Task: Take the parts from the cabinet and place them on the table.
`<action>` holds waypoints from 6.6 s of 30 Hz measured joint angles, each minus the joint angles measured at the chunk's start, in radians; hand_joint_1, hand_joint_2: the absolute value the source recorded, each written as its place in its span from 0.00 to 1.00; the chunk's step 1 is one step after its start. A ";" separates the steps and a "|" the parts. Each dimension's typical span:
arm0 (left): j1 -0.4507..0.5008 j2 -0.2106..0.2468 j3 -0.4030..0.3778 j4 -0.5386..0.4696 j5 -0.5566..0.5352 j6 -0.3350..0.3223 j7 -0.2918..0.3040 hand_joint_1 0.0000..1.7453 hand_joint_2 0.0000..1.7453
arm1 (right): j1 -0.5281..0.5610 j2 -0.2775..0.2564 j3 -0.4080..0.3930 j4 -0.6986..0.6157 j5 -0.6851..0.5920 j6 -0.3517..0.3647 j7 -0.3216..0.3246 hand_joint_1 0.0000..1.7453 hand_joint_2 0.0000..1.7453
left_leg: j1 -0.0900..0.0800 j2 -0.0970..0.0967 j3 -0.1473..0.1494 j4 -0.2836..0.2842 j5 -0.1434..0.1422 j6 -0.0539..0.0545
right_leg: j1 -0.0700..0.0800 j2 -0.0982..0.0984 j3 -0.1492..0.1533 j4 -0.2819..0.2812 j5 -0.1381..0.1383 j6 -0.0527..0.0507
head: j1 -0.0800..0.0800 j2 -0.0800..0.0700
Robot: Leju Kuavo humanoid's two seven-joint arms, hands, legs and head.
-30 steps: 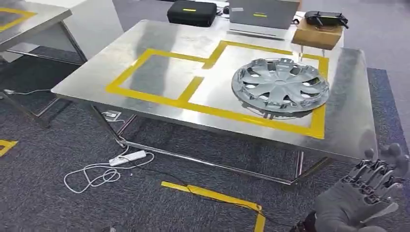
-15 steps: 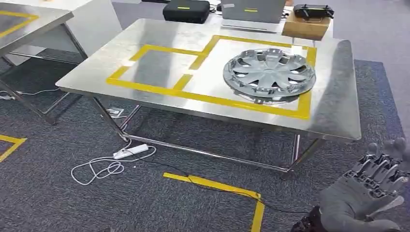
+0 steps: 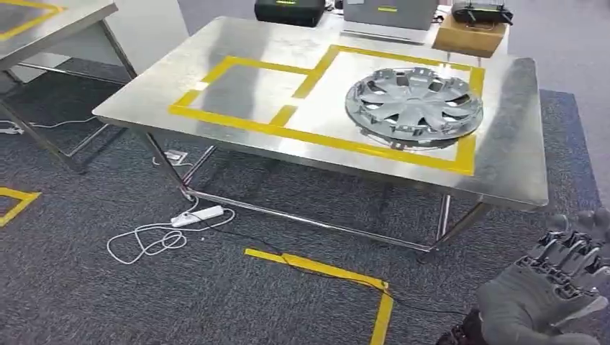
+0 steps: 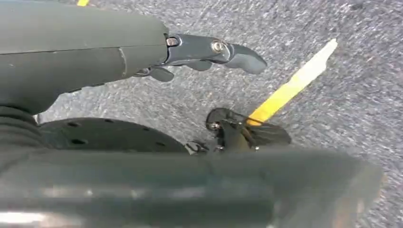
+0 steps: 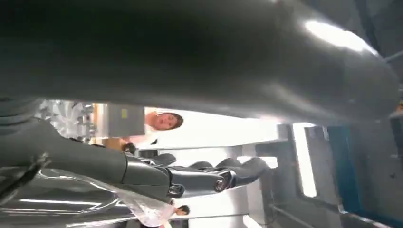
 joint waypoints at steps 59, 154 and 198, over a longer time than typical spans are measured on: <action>0.007 0.121 -0.044 0.002 -0.096 -0.382 0.236 0.00 0.00 | 0.080 0.208 -0.476 0.301 -0.386 0.181 0.046 0.00 0.00 | -0.001 0.003 0.025 -0.011 -0.005 -0.012 | -0.007 0.000 -0.013 -0.091 0.120 -0.007 | -0.003 0.000; -0.003 0.042 -0.098 -0.001 -0.154 0.030 0.364 0.00 0.00 | -0.268 0.170 -1.094 1.924 0.277 0.520 0.270 0.00 0.00 | -0.004 0.004 -0.017 0.014 0.007 0.000 | -0.012 -0.013 -0.044 0.075 -0.022 0.009 | 0.002 0.000; 0.012 0.062 -0.097 0.000 -0.132 -0.066 0.270 0.00 0.00 | -0.260 0.166 -1.093 1.933 0.298 0.511 0.275 0.00 0.00 | -0.004 -0.069 -0.059 0.078 -0.019 -0.050 | -0.030 0.041 0.007 -0.071 0.092 -0.020 | -0.008 0.000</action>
